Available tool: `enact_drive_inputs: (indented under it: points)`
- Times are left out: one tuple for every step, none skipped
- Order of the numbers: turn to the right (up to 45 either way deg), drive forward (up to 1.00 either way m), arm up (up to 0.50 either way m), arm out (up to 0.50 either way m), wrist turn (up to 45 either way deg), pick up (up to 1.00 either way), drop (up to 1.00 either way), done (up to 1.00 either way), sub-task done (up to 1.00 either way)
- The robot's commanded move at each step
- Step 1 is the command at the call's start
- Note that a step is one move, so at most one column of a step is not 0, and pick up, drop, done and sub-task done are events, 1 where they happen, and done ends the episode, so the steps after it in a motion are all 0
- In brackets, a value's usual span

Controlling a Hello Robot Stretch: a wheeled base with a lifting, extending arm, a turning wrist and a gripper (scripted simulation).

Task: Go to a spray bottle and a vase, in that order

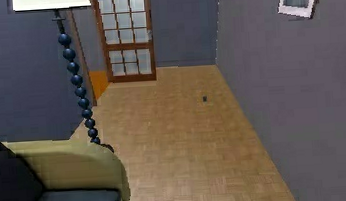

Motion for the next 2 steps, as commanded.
enact_drive_inputs:
  points:
    - [0.0, 1.00, 0.00, 0.00, 0.0, 0.00, 0.00, 0.00, 0.00]
    - [-3.0, 0.00, 0.00, 0.00, 0.0, 0.00, 0.00, 0.00, 0.00]
